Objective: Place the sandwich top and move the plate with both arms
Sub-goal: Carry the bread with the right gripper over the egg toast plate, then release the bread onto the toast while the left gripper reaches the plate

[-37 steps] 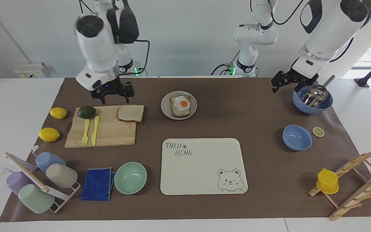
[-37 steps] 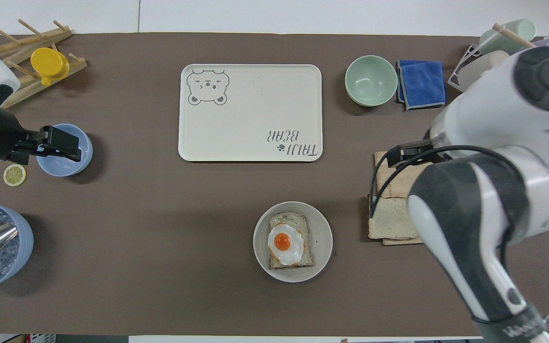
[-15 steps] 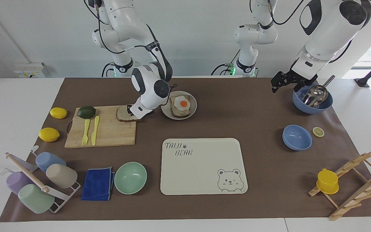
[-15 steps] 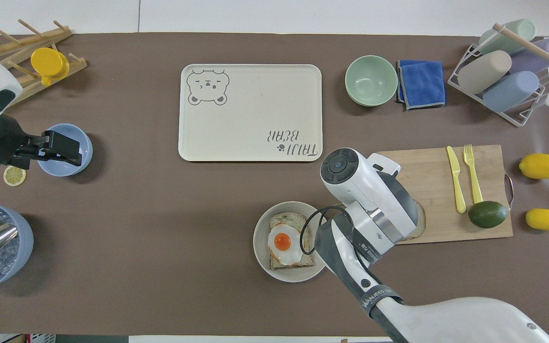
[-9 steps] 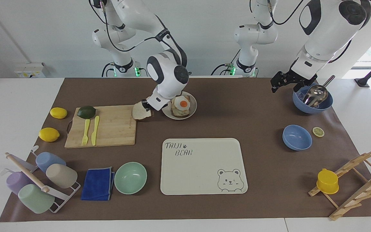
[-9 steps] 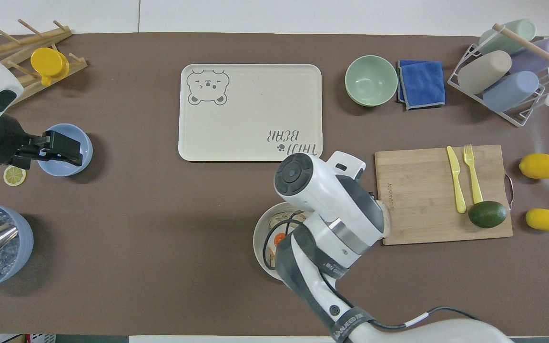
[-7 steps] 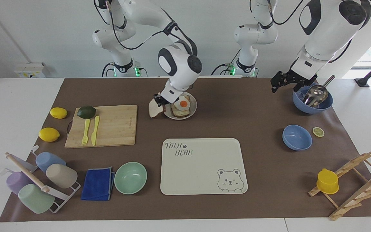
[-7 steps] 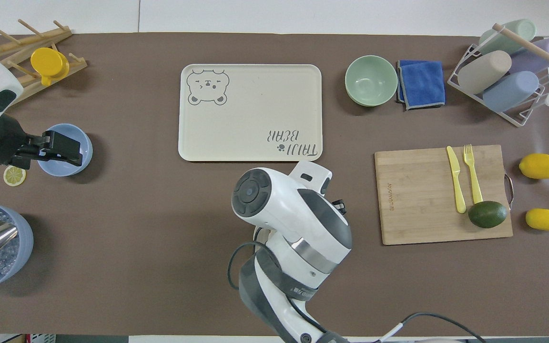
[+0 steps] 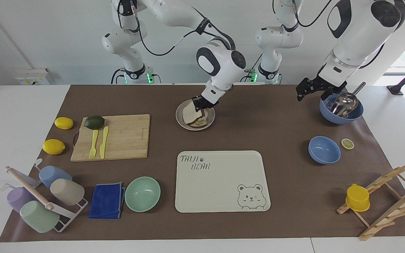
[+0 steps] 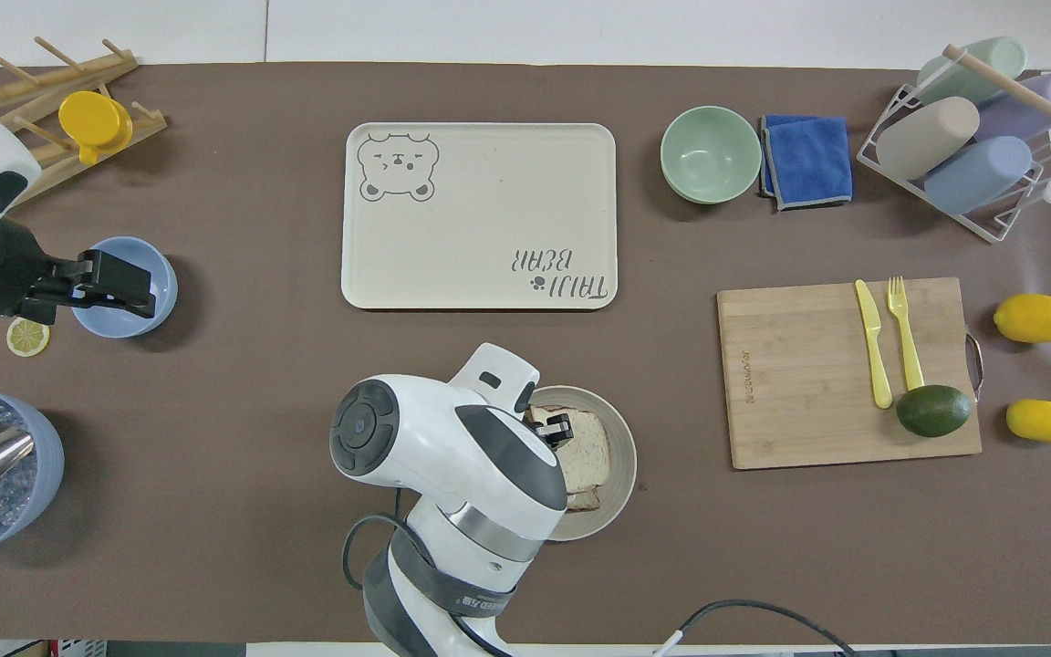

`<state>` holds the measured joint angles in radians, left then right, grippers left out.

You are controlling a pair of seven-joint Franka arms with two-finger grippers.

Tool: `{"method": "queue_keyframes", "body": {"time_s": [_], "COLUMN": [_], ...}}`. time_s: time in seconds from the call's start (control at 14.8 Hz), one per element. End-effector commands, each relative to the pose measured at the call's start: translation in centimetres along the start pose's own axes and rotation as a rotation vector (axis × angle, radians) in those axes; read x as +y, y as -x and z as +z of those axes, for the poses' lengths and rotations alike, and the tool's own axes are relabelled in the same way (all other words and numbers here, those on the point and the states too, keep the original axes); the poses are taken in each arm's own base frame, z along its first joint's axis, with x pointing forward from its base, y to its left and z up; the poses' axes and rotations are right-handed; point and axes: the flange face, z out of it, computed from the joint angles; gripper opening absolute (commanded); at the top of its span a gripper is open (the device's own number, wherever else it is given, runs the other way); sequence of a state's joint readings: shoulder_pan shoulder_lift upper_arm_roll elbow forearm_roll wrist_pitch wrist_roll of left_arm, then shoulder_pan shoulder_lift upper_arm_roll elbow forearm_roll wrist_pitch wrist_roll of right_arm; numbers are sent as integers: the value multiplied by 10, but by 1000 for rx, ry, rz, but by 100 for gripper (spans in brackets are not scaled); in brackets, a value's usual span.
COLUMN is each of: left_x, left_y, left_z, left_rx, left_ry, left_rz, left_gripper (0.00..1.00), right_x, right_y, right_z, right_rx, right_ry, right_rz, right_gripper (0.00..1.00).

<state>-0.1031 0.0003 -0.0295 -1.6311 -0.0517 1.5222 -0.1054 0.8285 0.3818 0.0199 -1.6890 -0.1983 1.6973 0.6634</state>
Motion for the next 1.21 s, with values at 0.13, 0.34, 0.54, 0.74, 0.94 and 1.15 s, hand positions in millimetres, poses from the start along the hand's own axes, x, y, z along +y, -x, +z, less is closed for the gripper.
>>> {"method": "queue_keyframes", "body": {"time_s": [0.13, 0.34, 0.54, 0.74, 0.94, 1.15], "left_x": [-5, -6, 0, 24, 75, 133], "left_y": [8, 15, 20, 42, 72, 104], "left_z": [0, 9, 23, 53, 84, 124], "left_rx": [12, -2, 18, 23, 22, 21], "left_ry": [-19, -21, -22, -18, 22, 40], "left_rz": [-2, -8, 3, 10, -23, -13], "left_gripper": [100, 100, 100, 100, 100, 100], "right_x": [-10, -6, 46, 141, 240, 343], "right_y": [-8, -16, -32, -47, -41, -26], "right_z": [-1, -17, -51, -86, -102, -100], "right_rx": [2, 65, 133, 162, 138, 82], "right_ry": [-65, -122, -212, -313, -324, -394], "right_rz": [51, 60, 140, 273, 361, 408], "right_gripper": [56, 100, 100, 100, 100, 100]}}
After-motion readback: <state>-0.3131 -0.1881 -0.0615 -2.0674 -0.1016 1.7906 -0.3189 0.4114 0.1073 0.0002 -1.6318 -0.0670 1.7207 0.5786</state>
